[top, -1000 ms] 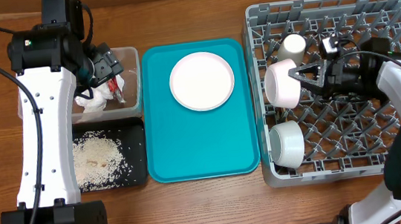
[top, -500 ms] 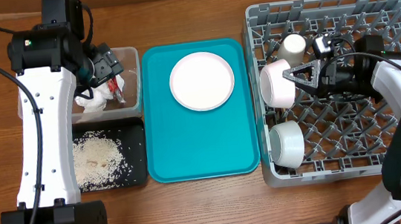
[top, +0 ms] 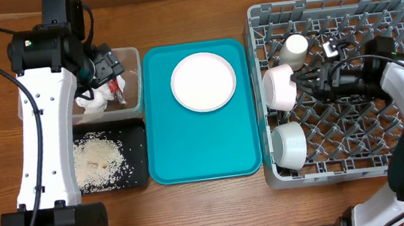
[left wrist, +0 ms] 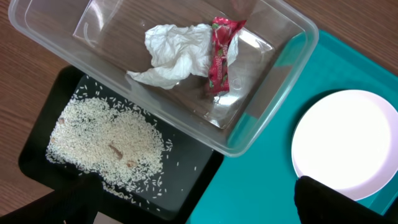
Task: Sort waste into correct bins and load items into the dishwasher
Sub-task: 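Lower the pink plate into the rack and open the right gripper, then move the right gripper left to the white plate on the teal tray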
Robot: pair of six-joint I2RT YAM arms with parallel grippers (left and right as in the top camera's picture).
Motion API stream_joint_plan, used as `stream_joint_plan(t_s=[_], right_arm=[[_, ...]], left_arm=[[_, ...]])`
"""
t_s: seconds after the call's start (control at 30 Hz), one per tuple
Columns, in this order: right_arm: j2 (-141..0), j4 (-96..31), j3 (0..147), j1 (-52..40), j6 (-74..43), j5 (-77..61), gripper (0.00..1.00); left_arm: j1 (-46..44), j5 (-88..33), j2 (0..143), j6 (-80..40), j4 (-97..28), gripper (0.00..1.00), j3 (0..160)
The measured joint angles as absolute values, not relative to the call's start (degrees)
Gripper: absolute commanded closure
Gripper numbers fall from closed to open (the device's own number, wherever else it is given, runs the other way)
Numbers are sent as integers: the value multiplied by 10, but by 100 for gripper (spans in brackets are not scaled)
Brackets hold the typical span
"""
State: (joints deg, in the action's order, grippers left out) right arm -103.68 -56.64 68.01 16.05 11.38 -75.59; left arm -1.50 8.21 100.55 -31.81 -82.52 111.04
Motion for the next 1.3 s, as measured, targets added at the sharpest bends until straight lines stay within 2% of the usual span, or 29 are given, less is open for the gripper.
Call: stream_joint_plan(t_s=[0.07,0.13,0.37,0.7,0.8,1.0,1.3], right_arm=[[-1037,-574,680,176,115,-750,34],[-1037,-580,680,190,116,-745,33],[-1037,-601,682,233,112,-713,33],[-1019,-627,761,234,10,-522,35],[-979,-627,783,217,-24,-478,39],[-878,-615,819,110,-78,-367,47],[-864,-522,823,-195,-155,-113,46]], left_arm=[[-15,82,1006,-318,-825,0,1110],[-15,82,1006,-318,-825,0,1110],[-15,82,1006,-318,-825,0,1110],[-15,82,1006,-318,-825,0,1110],[-15,82,1006,-318,-825,0,1110],[-15,82,1006,-318,-825,0,1110],[-15,82,1006,-318,-825,0,1110]])
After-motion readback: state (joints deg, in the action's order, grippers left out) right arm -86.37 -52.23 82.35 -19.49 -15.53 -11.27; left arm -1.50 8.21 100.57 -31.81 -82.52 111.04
